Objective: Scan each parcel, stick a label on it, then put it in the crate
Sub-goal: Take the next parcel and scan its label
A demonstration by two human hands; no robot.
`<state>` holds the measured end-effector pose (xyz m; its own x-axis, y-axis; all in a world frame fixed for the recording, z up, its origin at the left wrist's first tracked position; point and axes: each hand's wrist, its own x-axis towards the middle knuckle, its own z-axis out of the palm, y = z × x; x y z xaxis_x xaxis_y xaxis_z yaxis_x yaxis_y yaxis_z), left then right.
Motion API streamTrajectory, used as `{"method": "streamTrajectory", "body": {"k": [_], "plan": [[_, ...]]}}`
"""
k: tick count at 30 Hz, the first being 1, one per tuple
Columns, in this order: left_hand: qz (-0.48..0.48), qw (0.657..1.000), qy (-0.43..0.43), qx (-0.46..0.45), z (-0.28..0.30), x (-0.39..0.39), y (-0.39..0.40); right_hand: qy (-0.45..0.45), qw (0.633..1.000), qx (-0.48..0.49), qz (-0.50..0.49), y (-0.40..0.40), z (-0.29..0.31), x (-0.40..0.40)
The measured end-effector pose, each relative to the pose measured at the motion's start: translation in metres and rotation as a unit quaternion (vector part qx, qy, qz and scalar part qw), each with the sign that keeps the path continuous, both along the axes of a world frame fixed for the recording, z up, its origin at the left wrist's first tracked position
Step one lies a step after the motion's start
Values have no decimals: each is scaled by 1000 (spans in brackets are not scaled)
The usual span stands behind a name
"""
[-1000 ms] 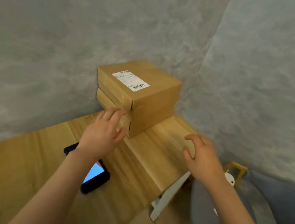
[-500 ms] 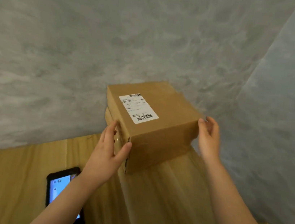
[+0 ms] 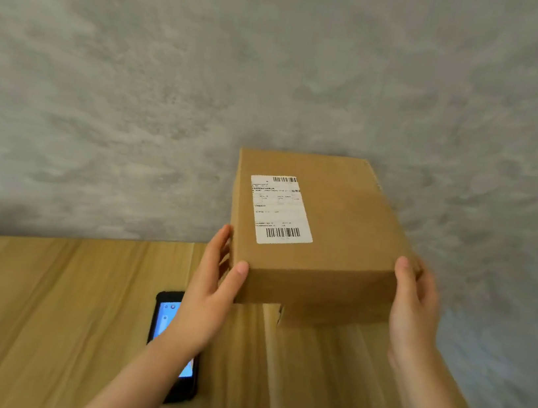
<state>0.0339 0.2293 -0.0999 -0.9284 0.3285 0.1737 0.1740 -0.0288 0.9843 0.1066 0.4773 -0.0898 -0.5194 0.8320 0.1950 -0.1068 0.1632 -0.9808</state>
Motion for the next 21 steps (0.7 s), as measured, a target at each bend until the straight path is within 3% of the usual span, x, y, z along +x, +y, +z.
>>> {"method": "streamTrajectory", "body": {"k": [7,12,21], "plan": [[107,993,5,45,-10,1,-112,23,995,-3,100,-122,-13,-12],[174,985,-3,10,-29,-6,-220,0,984,-11,176,-228,-24,-29],[175,980,-79,-49,-60,-18,-360,-99,968,31,230,-360,-61,-43]]}}
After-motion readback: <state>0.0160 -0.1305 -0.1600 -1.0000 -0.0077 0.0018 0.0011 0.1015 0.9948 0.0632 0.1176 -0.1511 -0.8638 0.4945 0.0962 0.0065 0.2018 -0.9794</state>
